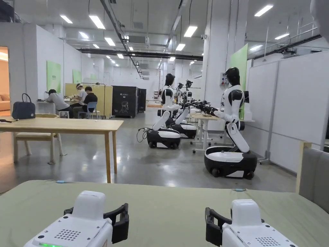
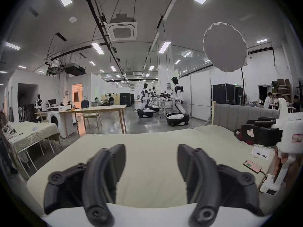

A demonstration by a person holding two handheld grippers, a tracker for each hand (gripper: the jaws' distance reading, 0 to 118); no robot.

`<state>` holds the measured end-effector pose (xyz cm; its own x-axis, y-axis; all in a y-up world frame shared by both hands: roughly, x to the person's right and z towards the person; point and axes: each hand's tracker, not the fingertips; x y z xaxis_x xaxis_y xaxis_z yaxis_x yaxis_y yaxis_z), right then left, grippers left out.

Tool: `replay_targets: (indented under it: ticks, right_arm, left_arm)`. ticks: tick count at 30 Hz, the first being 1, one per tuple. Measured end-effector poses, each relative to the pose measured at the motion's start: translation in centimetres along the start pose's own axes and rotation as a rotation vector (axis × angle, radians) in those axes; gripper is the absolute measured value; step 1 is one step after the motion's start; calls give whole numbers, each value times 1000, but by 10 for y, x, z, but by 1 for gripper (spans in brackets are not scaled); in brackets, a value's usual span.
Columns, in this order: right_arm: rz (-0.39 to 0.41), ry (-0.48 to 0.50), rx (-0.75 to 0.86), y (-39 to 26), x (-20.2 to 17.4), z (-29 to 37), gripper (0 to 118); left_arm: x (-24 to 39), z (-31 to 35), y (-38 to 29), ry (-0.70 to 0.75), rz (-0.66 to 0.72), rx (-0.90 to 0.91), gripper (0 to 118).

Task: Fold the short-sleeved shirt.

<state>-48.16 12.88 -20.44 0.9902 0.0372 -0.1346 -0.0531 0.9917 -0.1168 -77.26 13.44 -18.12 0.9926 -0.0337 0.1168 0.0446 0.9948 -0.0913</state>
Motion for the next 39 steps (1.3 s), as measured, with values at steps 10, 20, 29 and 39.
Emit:
replay_targets:
  ticks: [10,20,29,39]
  right_arm:
    - [0,-65,-56,5,-11,-5,118]
    - [-106,-101,-39,12,-14,1,118]
    - [-159,-81,-54,22,-9,10,118]
    - [-131,-137,-52,19,-13,8,118]
  left_arm:
    - [-1,-2,2,25,12,21,118]
    - [-2,-1,1,17,23,13,118]
    - [1,-1,-2,12,23,7,118]
    - [2,0,-3,7,29,7,118]
